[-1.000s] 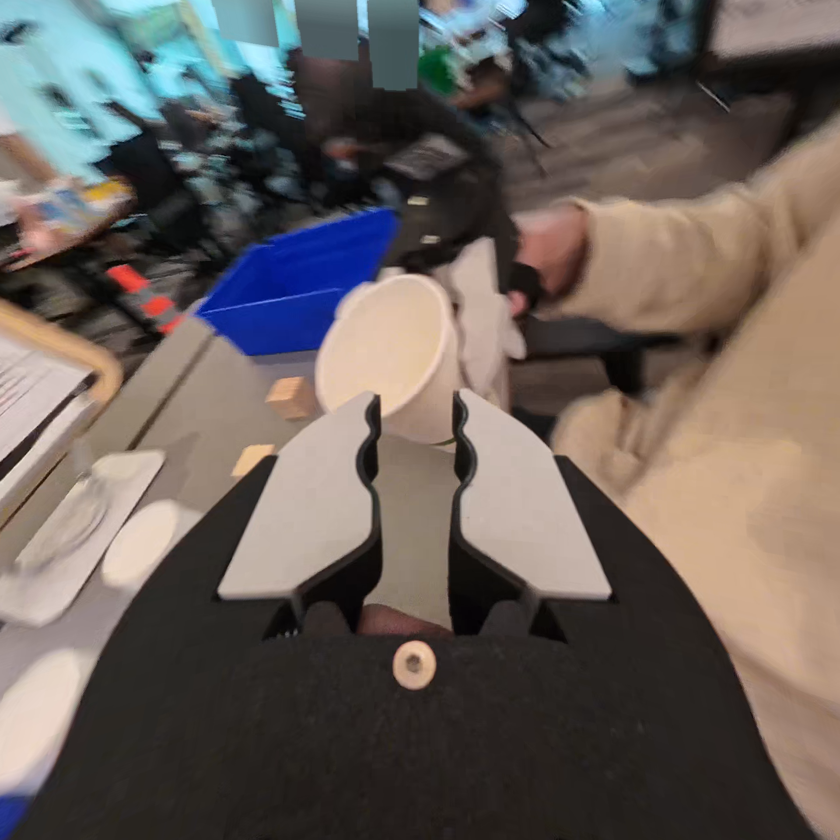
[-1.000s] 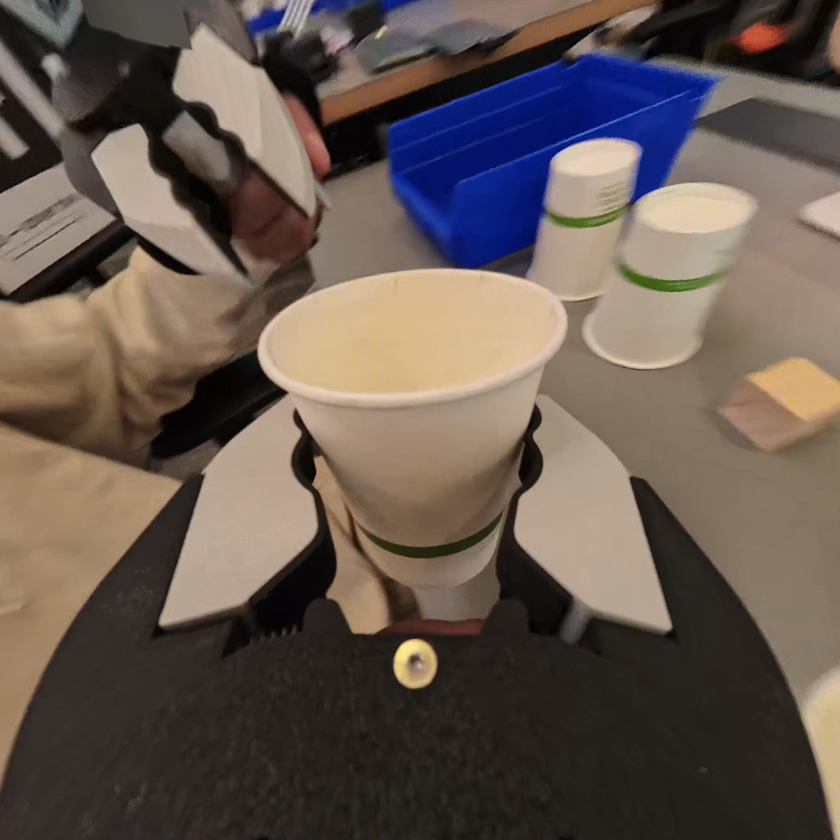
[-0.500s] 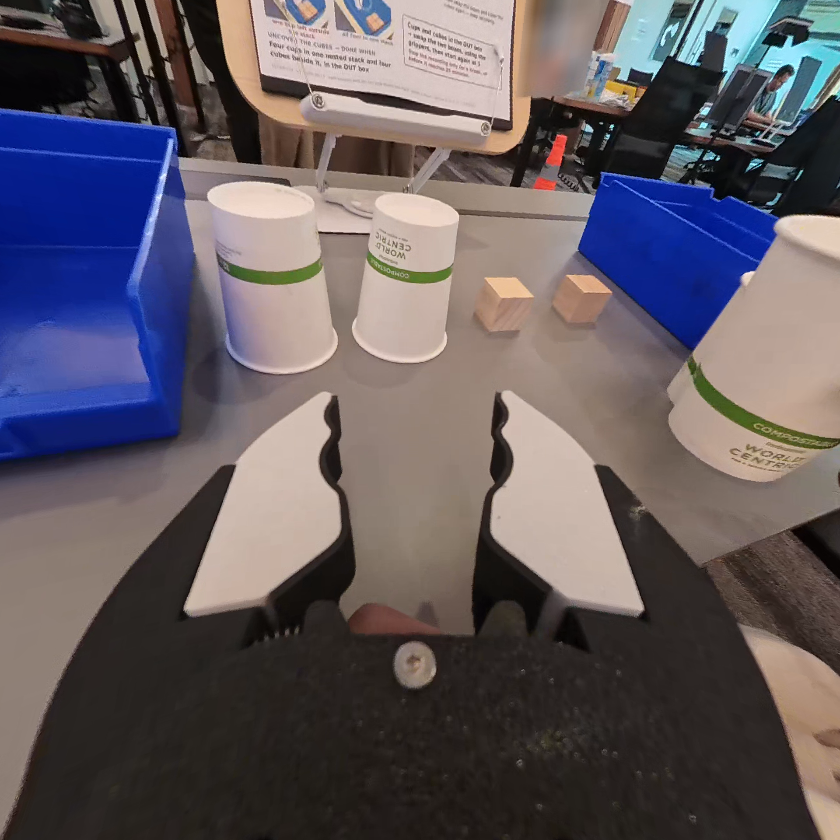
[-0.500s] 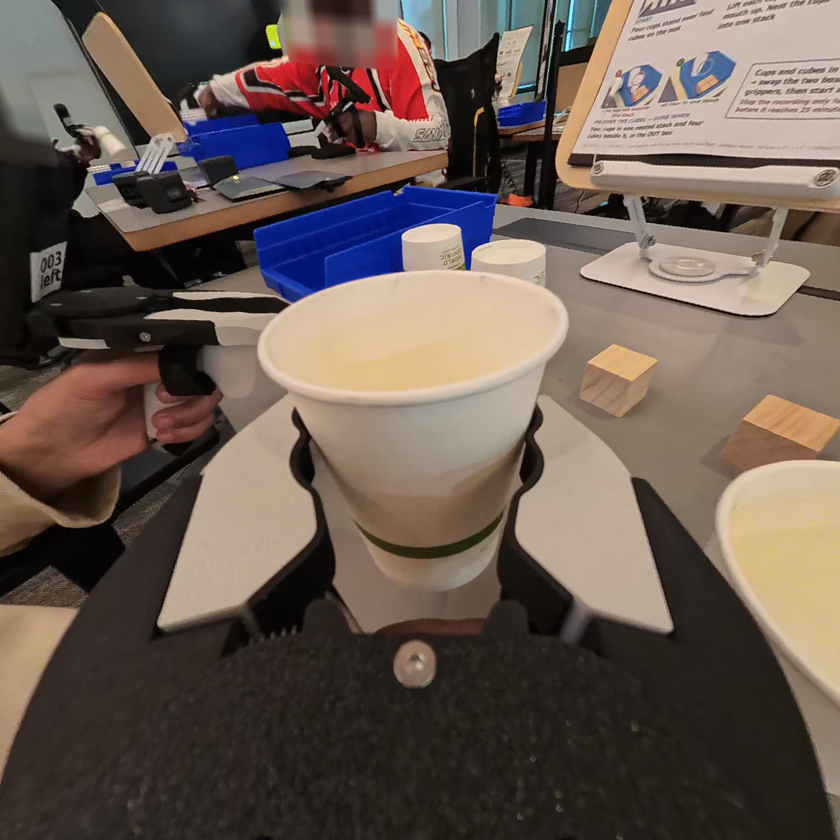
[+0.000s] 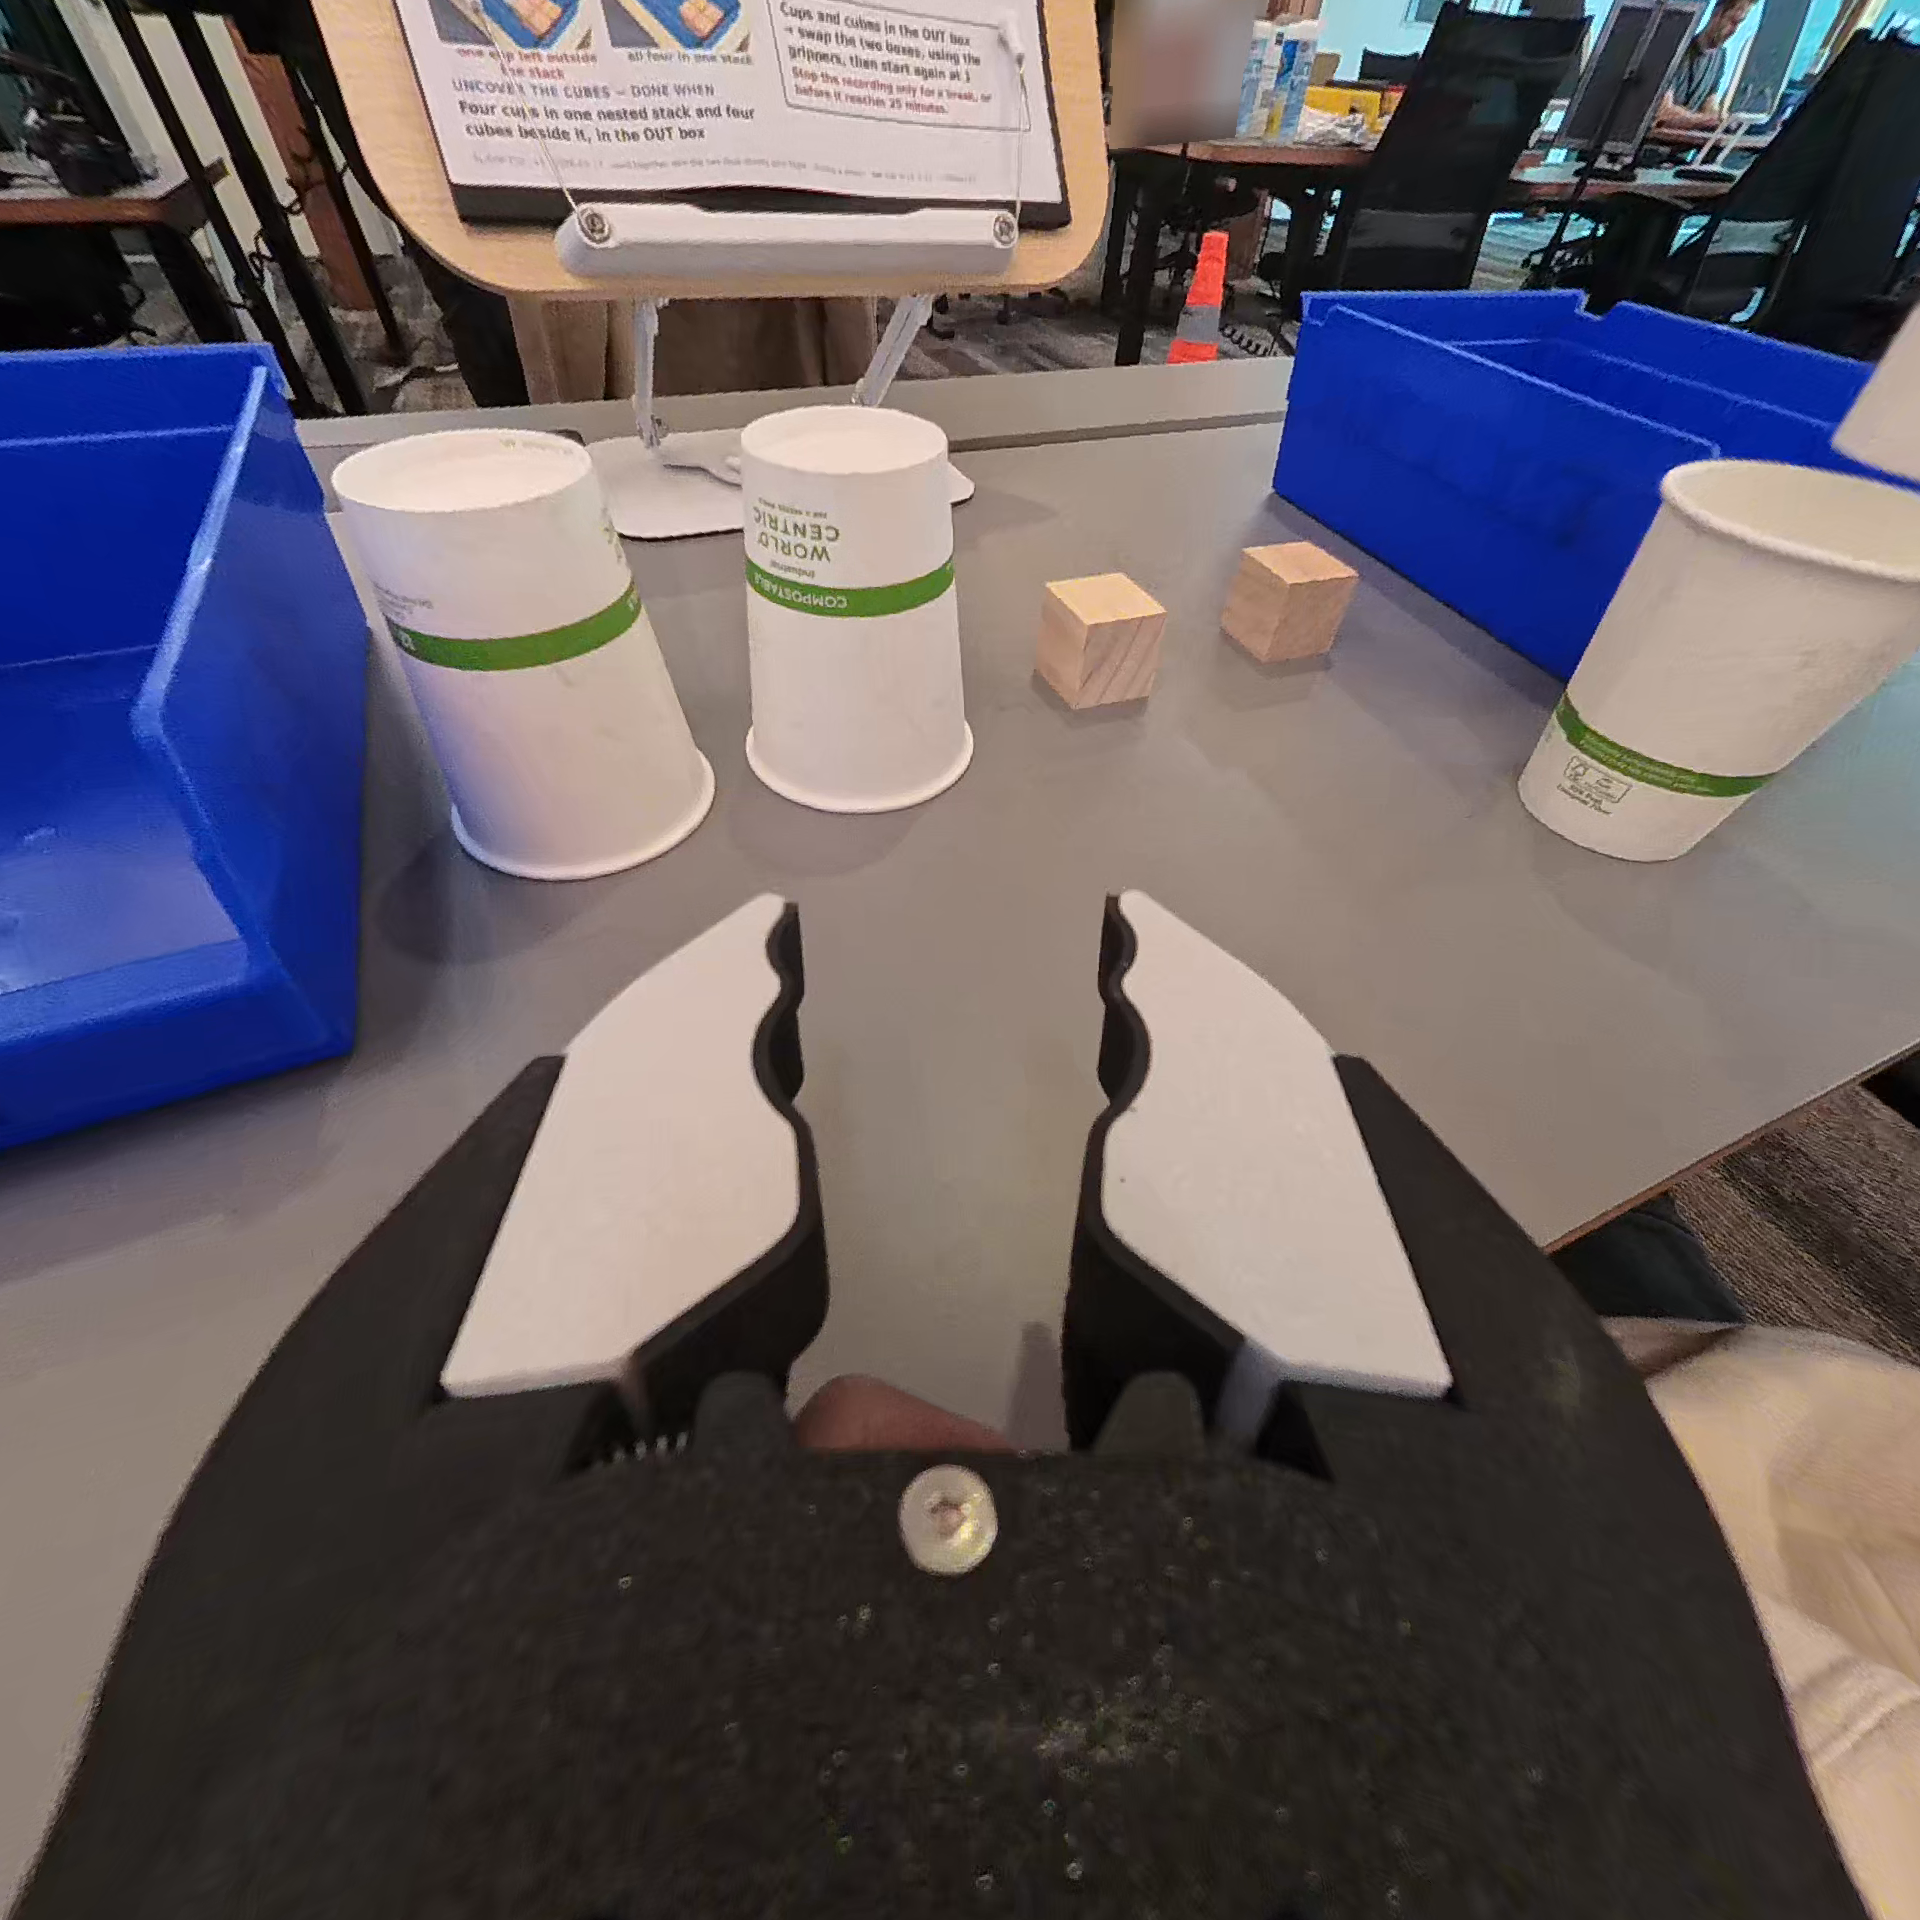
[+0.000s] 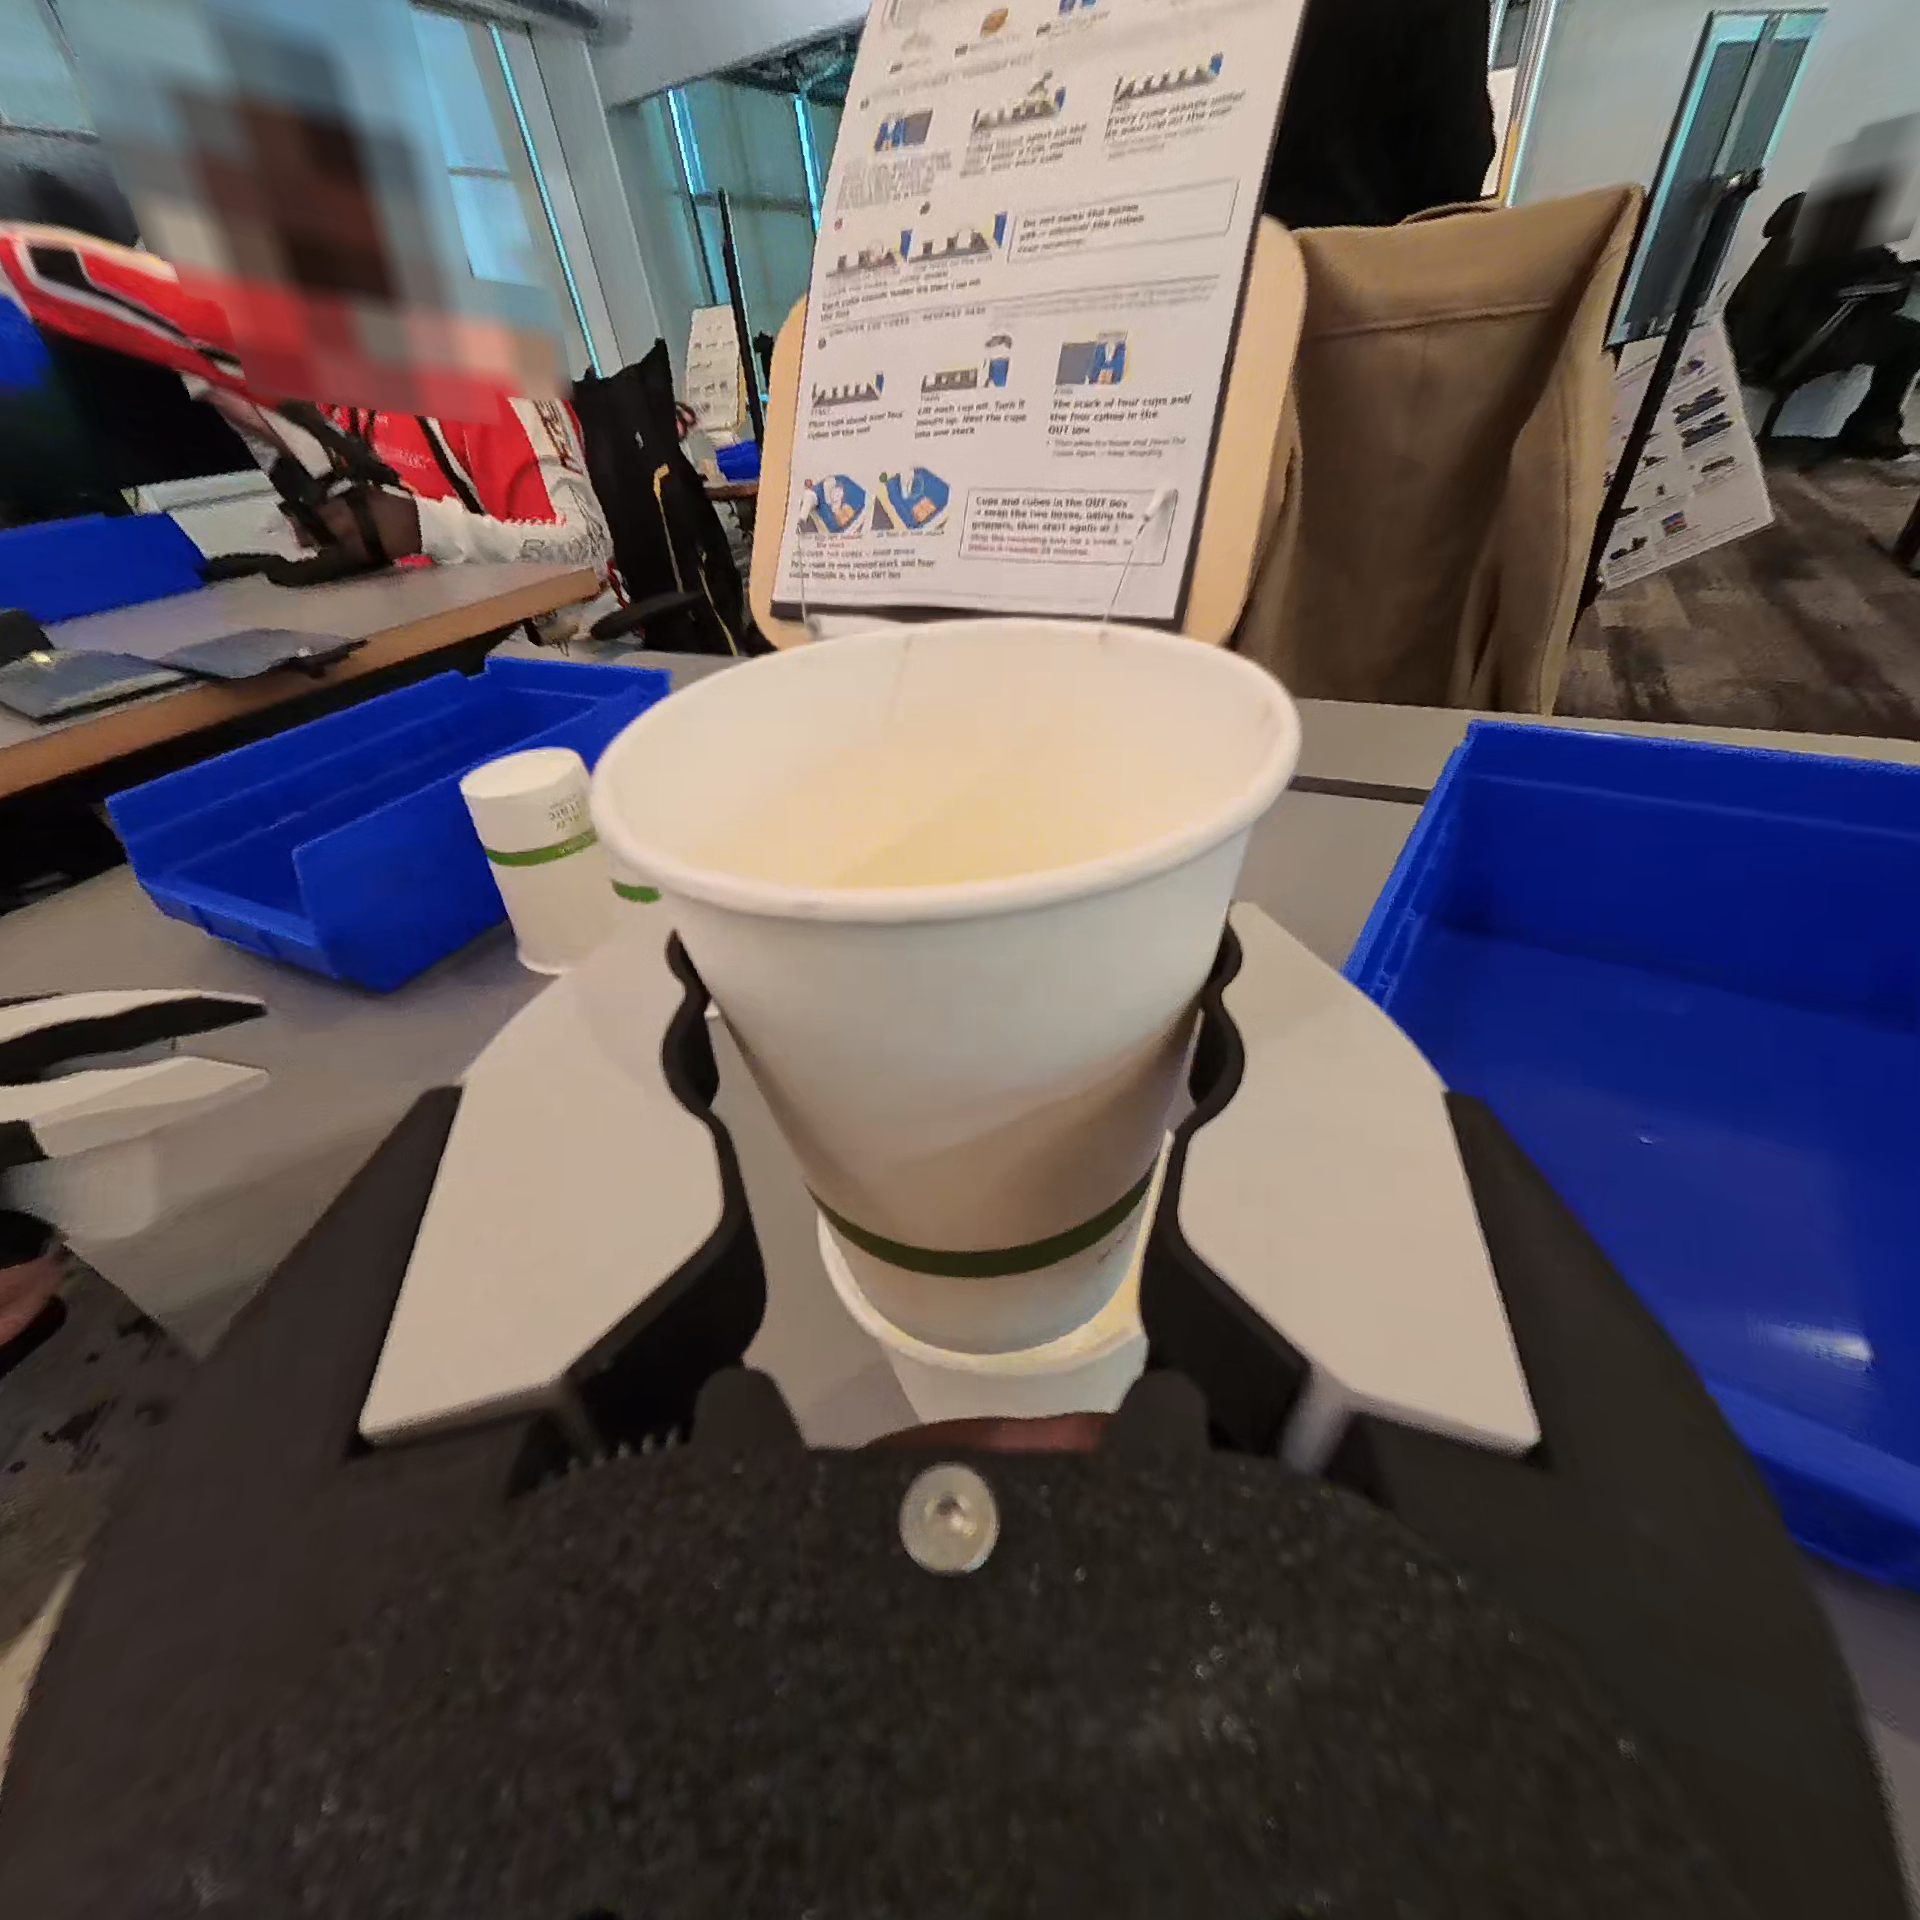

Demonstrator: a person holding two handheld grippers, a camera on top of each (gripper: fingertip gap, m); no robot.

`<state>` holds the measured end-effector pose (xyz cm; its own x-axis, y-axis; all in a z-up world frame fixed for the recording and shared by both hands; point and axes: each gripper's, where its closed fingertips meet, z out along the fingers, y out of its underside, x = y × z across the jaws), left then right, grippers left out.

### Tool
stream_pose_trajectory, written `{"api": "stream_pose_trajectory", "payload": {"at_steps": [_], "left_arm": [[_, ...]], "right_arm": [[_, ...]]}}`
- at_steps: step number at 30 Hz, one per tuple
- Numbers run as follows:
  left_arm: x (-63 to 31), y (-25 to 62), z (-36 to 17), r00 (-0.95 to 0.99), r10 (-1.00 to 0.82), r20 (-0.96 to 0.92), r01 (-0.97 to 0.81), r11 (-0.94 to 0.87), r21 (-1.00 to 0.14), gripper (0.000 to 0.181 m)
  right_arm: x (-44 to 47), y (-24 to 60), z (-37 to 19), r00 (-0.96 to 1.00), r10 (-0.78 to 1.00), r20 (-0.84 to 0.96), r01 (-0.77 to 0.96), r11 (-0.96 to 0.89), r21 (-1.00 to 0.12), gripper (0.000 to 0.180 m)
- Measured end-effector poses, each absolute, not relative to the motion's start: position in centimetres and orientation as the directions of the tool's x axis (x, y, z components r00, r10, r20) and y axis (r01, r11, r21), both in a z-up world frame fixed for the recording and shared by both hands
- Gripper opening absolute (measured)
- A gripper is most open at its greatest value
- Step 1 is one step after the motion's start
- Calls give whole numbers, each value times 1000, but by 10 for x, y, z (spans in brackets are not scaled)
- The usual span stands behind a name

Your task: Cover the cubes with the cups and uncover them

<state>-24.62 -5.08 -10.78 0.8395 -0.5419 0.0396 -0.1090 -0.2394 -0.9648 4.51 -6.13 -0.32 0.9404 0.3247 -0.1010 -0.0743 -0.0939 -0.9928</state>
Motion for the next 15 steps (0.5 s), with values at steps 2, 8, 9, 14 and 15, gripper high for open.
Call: {"api": "stream_pose_trajectory", "payload": {"at_steps": [2,8,9,14,15], "left_arm": [[-246,-51,-112,834,-550,44,-118,-255,-960,54],[-242,-53,-116,821,-570,25,-151,-259,-954,54],[-242,-53,-117,822,-570,16,-160,-257,-953,54],[-238,-54,-122,814,-581,7,-181,-265,-947,55],[-237,-54,-123,812,-583,7,-185,-269,-945,56]], "right_arm": [[43,-52,-13,951,303,-65,-28,-123,-992,91],[41,-32,-46,956,288,-55,25,-269,-963,92],[40,-32,-52,954,295,-53,37,-292,-956,92],[39,-41,-73,937,344,-67,70,-371,-926,93],[40,-45,-75,932,356,-70,78,-385,-920,94]]}}
